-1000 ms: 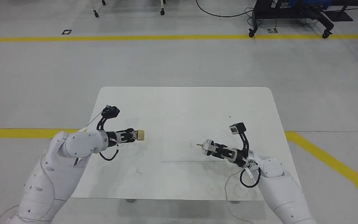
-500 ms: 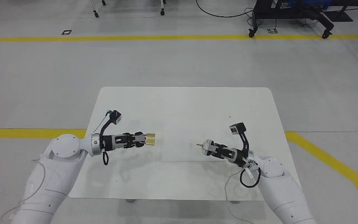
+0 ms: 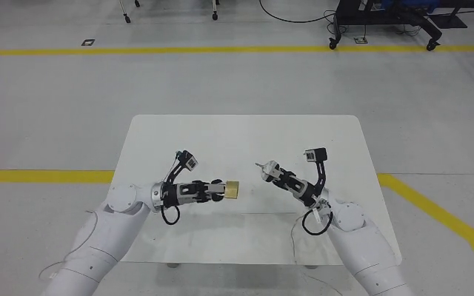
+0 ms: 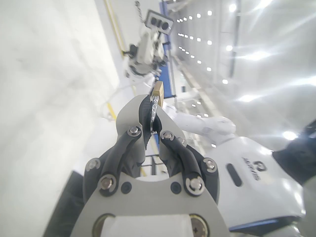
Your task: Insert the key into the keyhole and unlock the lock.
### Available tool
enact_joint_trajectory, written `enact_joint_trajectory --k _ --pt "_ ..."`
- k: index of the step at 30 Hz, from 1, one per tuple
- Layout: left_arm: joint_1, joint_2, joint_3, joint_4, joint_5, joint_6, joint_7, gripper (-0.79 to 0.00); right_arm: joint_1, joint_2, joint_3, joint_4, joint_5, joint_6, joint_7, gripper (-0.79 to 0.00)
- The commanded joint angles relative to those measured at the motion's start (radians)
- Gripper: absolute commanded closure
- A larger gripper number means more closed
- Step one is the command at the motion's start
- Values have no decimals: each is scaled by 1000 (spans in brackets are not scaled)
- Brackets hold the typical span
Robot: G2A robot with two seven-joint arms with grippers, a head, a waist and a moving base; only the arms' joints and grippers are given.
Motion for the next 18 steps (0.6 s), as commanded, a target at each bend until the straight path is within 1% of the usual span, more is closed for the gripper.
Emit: enact_joint_trajectory --k 1,5,8,9,10,13,18 --pt "-18 -7 15 34 -46 21 -40 0 -3 0 -1 -6 1 3 -6 0" --pt "-16 -6 15 33 -39 21 -31 0 -3 0 -1 -6 1 3 -6 0" --pt "9 1 -19 1 27 -15 120 0 -5 -1 -2 -8 2 7 -9 0" --pt "16 4 -25 -23 84 -49 174 0 -10 -2 -5 -17 14 25 -16 0" --pt "31 4 -22 -60 115 -73 200 0 -9 -3 -6 -21 25 40 -22 0" --pt "63 -2 -8 -131 130 -106 234 0 -1 -11 -26 -17 0 56 -65 0" --pt "75 -14 9 -156 156 -158 292 0 1 -23 -54 -16 69 62 -66 0"
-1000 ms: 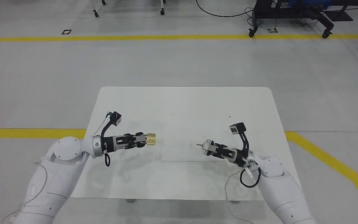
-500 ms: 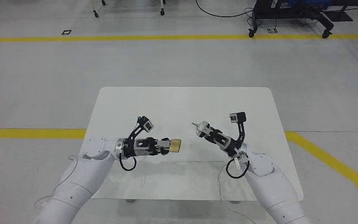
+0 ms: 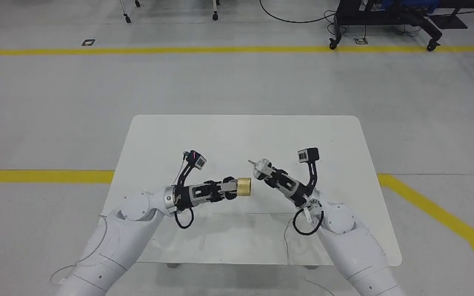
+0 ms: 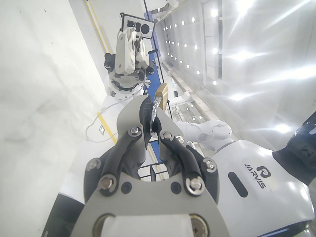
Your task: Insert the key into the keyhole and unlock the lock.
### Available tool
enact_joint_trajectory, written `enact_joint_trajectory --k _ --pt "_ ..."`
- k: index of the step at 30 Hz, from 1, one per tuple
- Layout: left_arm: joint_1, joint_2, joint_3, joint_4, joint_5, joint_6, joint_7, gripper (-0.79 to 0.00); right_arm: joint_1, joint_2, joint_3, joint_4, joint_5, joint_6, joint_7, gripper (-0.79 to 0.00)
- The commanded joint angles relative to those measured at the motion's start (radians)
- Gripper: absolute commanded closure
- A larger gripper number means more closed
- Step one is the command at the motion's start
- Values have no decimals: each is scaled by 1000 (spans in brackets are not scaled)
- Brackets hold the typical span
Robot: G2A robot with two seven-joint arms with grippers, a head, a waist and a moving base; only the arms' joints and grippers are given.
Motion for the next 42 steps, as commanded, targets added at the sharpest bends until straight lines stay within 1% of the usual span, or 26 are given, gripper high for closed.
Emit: enact_joint_trajectory --k 1,3,7,14,20,26,29,32,34,38,42 --pt "3 -4 5 -2 24 -25 35 0 2 -3 -4 7 29 -1 8 0" --pt "-4 -8 14 -1 52 -21 47 0 4 -6 -10 13 63 5 22 0" --pt "-26 -21 33 15 55 -9 75 0 20 -13 -21 26 116 17 63 0" --pt "-55 -38 52 44 115 -17 149 0 33 -21 -27 35 165 25 109 0" --pt "-63 -49 59 66 134 -19 183 0 36 -25 -26 30 174 35 126 0" --pt "-72 -61 68 91 142 -16 195 0 36 -29 -35 5 146 57 128 0" --pt "-78 -68 73 108 83 7 154 0 36 -33 -45 -5 122 68 118 0" --pt "-90 -78 72 145 -53 62 57 0 38 -37 -54 -13 106 74 109 0" --pt "-105 -86 70 188 -140 106 -7 0 37 -39 -55 -21 101 68 102 0" --pt "-138 -106 81 281 -265 177 -115 0 24 -37 -30 -50 93 33 86 0" --pt "-170 -132 108 368 -329 221 -172 0 2 -30 10 -88 51 20 65 0"
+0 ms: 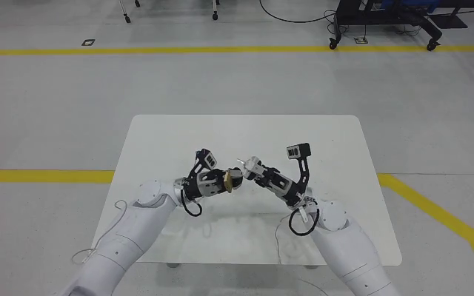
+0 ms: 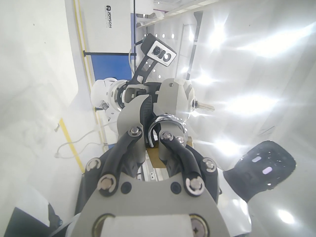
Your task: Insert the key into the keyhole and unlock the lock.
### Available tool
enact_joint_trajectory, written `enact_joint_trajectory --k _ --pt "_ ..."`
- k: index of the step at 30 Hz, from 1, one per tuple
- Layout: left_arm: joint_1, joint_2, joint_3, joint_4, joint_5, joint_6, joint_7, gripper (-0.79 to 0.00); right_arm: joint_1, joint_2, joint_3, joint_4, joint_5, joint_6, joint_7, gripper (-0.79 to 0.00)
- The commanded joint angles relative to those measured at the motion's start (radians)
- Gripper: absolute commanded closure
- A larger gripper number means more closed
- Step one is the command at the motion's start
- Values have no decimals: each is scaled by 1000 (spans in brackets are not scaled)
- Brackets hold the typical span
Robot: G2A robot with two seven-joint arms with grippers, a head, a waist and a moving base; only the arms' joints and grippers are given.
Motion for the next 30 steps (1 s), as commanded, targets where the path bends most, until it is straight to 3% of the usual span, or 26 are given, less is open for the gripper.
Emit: enact_joint_trajectory --k 1,6,19,25,30 --pt "-15 -14 13 43 -28 14 -19 0 -12 4 20 -22 -39 -3 -16 0" --pt "-57 -42 35 133 -57 64 -36 0 -42 17 72 -87 -166 32 -56 0" --pt "-57 -42 35 133 -57 64 -36 0 -55 23 99 -119 -215 68 -71 0" --pt "-32 -41 23 97 -54 144 12 0 -92 33 160 -209 -525 69 -233 0" --pt "-52 -54 30 97 -35 173 56 0 -192 46 213 -390 -918 182 -355 0"
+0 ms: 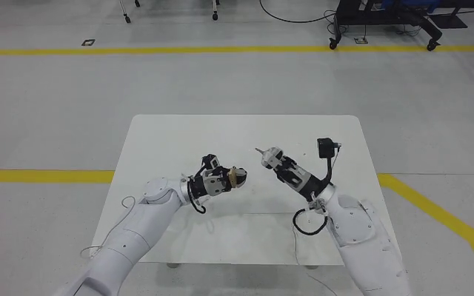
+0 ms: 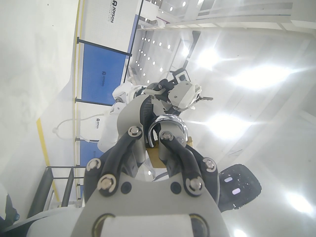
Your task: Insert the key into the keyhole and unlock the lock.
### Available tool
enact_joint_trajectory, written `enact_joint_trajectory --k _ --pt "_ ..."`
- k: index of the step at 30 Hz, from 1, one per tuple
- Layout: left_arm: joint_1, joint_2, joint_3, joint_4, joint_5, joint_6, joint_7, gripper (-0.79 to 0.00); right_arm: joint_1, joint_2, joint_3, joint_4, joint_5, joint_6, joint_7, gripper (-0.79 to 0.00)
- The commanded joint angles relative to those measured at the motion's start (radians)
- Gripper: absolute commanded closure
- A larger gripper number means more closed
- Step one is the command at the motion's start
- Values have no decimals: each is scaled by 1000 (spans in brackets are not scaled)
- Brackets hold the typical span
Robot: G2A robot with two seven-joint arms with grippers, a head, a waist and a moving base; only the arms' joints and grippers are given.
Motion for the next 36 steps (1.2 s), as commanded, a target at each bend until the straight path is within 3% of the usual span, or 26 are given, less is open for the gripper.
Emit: enact_joint_trajectory --k 1,7,13,22,27,36 --pt "-12 -8 4 6 3 4 21 0 -45 4 9 -80 -177 53 -27 0" --pt "-36 -30 13 27 19 -26 54 0 -121 8 7 -187 -324 145 -45 0" --pt "-42 -38 5 49 66 -81 96 0 -130 4 -31 -220 -447 239 -53 0" --pt "-39 -43 -16 59 86 -76 85 0 -129 -2 -77 -245 -591 312 -75 0" --pt "-38 -45 -27 68 89 -47 77 0 -99 8 -94 -232 -759 173 -60 0" --pt "-38 -48 -37 76 96 -27 75 0 -102 11 -70 -247 -754 136 -82 0"
